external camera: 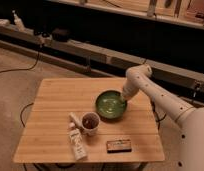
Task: Drag the ceramic bowl in a circle
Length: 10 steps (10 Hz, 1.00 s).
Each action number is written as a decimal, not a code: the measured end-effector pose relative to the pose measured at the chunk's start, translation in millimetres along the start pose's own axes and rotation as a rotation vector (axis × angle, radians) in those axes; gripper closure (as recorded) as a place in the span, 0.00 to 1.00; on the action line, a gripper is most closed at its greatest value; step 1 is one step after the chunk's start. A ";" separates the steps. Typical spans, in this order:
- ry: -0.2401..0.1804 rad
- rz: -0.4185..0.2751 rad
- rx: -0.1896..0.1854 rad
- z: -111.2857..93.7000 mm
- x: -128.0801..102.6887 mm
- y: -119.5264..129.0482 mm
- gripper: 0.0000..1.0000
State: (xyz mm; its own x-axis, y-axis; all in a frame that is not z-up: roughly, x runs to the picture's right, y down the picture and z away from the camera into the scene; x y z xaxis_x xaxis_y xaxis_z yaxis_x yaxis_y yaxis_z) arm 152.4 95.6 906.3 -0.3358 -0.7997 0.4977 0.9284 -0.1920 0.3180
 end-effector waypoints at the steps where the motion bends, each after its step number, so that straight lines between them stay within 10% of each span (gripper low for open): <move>1: -0.015 -0.039 0.019 0.4 -14.4 -14.6 0.94; 4: -0.038 -0.042 0.028 -10.8 -60.7 -8.6 0.94; 10: -0.043 0.184 -0.115 -48.8 -129.8 104.4 0.94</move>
State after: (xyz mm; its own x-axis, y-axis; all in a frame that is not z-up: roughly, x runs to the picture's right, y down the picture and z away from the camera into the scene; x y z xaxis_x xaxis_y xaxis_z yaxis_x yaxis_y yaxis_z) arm 300.7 151.6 835.5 -0.1633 -0.8030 0.5732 0.9859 -0.1109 0.1255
